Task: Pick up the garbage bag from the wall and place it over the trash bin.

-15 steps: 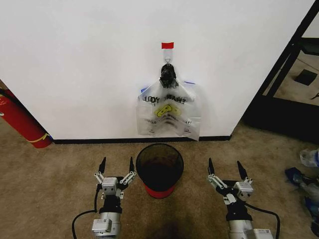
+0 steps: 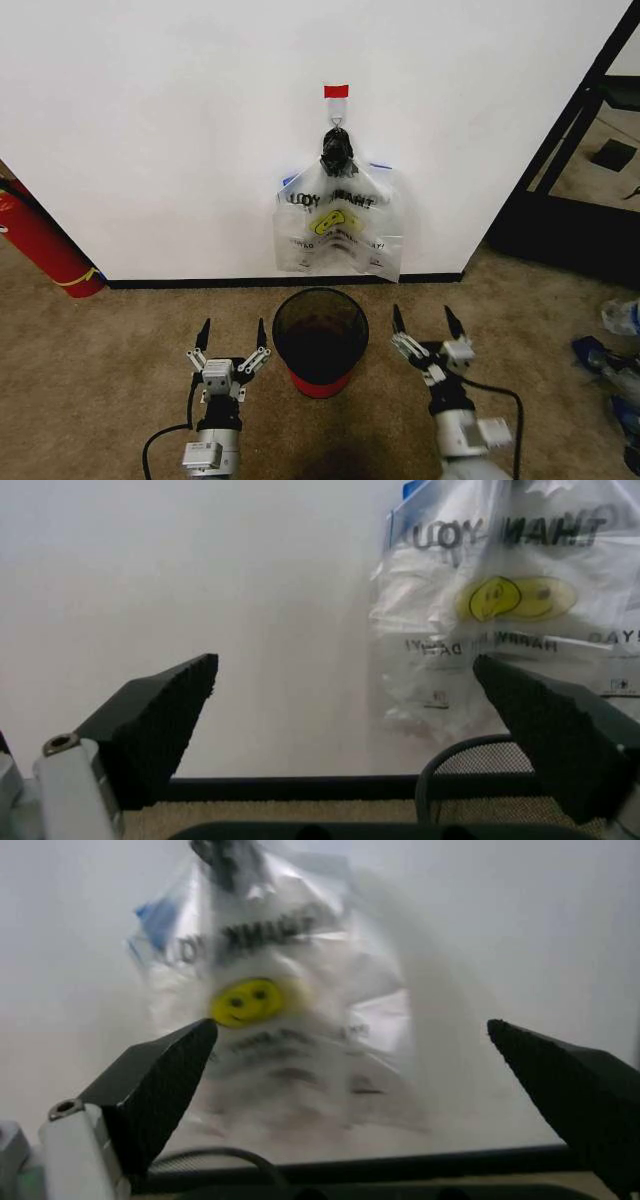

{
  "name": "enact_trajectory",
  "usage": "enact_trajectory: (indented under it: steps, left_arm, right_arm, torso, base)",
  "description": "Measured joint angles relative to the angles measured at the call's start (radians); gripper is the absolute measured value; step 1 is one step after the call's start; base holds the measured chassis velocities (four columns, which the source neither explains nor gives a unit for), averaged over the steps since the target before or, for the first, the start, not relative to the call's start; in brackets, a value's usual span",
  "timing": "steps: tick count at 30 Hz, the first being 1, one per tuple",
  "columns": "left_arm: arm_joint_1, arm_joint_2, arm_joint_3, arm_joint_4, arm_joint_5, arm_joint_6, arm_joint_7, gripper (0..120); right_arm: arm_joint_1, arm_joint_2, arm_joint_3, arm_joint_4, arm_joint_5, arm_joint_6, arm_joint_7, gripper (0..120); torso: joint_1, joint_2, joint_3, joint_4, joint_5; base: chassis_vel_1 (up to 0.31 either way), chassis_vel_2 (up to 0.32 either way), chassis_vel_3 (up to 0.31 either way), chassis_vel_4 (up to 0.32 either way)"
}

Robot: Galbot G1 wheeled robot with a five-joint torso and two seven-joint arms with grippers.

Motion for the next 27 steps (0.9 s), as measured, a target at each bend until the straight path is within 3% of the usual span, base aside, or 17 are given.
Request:
enact_trajectory:
  steps: [8, 15, 27]
  left_arm:
    - [0.021, -0.007, 0.0, -0.008, 0.018, -0.006, -0.001, 100]
    - [0.042, -0.022, 0.0, -0.02, 0.043, -0.008, -0.001, 100]
    - [0.054, -0.027, -0.003, -0.023, 0.047, -0.013, -0.002, 100]
  right_arm:
    - [0.211, -0.063, -0.054, -0.046, 0.249, -0.1, -0.091, 100]
    - [0.536, -0.072, -0.108, -0.158, 0.526, -0.217, -0.12, 100]
    - [0.76, -0.028, -0.158, -0.344, 0.677, -0.269, -0.063, 100]
  torso:
    - [0.0, 0.0, 0.0, 0.0, 0.0]
    - [0.0, 0.0, 0.0, 0.0002, 0.0]
    - [0.0, 0.0, 0.0, -0.0002, -0.0001]
  base:
    - [0.0, 0.0, 0.0, 0.0]
    - [0.0, 0.0, 0.0, 0.0]
    - [0.0, 0.0, 0.0, 0.0]
